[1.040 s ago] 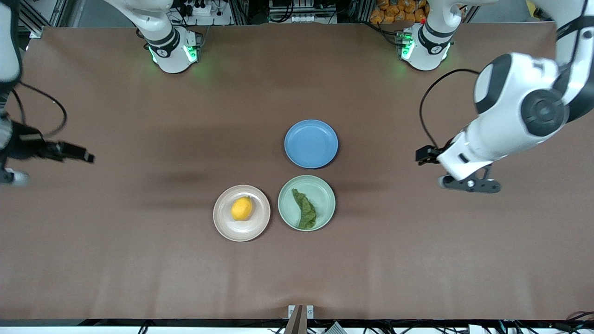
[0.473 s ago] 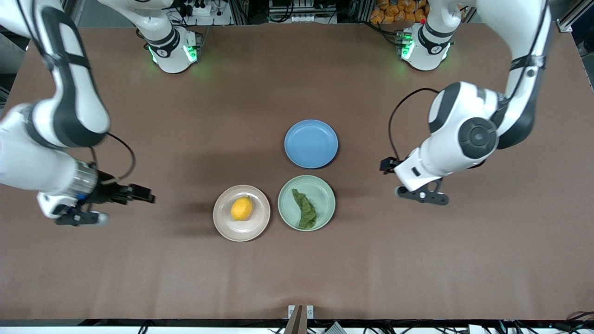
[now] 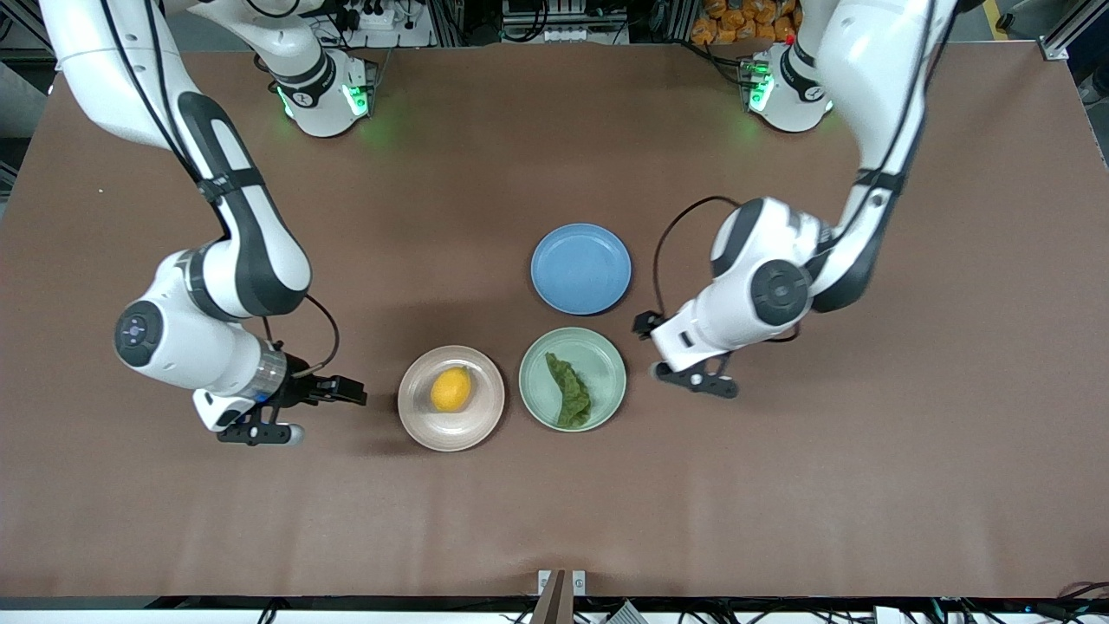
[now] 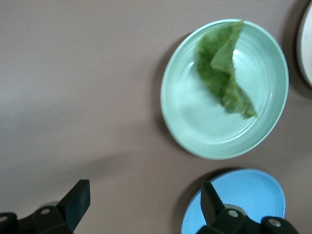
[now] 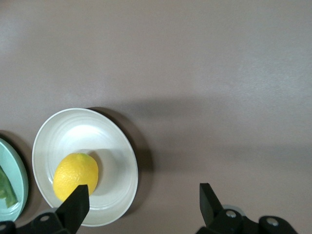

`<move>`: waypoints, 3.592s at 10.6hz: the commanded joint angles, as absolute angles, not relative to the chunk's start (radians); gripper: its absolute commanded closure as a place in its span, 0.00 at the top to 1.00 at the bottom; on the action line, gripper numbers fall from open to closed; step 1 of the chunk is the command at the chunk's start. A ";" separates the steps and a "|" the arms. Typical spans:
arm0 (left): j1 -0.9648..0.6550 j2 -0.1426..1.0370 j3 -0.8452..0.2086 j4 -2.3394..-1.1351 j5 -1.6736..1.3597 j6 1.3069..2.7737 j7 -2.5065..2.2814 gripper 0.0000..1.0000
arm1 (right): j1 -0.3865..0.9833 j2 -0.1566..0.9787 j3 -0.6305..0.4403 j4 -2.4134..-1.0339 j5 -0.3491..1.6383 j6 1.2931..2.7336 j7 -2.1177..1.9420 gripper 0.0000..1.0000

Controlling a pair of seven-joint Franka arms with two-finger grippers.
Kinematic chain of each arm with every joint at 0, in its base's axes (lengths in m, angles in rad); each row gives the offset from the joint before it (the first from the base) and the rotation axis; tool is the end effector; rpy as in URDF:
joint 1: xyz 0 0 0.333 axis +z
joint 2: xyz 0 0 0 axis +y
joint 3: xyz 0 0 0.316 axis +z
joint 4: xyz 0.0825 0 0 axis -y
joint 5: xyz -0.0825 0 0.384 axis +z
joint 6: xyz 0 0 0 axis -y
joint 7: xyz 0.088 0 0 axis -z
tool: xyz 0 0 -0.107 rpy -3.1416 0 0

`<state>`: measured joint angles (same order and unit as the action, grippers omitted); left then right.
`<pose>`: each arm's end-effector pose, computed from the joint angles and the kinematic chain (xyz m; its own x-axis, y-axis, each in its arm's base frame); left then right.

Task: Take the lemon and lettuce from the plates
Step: 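Move the right gripper to the lemon while the left gripper reaches the lettuce, then lower both grippers and close them on the lemon and lettuce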

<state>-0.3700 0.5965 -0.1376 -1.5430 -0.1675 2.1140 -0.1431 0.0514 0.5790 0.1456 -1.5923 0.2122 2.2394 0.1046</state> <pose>0.6145 -0.3342 0.3059 0.9644 -0.2567 -0.0643 -0.2384 -0.9483 0.2094 0.6890 0.1292 0.3072 0.9977 -0.0633 0.0243 -0.0550 -0.9653 -0.2553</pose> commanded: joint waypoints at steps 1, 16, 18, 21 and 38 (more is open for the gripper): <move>-0.411 0.702 -0.129 -1.456 -0.239 2.199 -0.182 1.00 | 0.048 0.586 0.140 -1.575 0.213 2.240 0.120 1.00; -0.534 0.913 -0.129 -1.371 -0.288 2.598 -0.503 1.00 | 0.395 0.770 0.042 -1.572 0.137 2.503 0.667 1.00; -0.532 0.914 -0.129 -1.371 -0.288 2.617 -0.506 1.00 | 0.399 0.773 0.038 -1.572 0.130 2.502 0.673 1.00; -0.531 0.920 -0.127 -1.371 -0.288 2.632 -0.518 0.77 | 0.397 0.773 0.037 -1.577 0.129 2.505 0.681 1.00; -0.485 0.870 -0.127 -1.370 -0.284 2.407 -0.557 0.00 | 0.322 0.761 -0.052 -1.327 0.193 2.102 0.563 0.00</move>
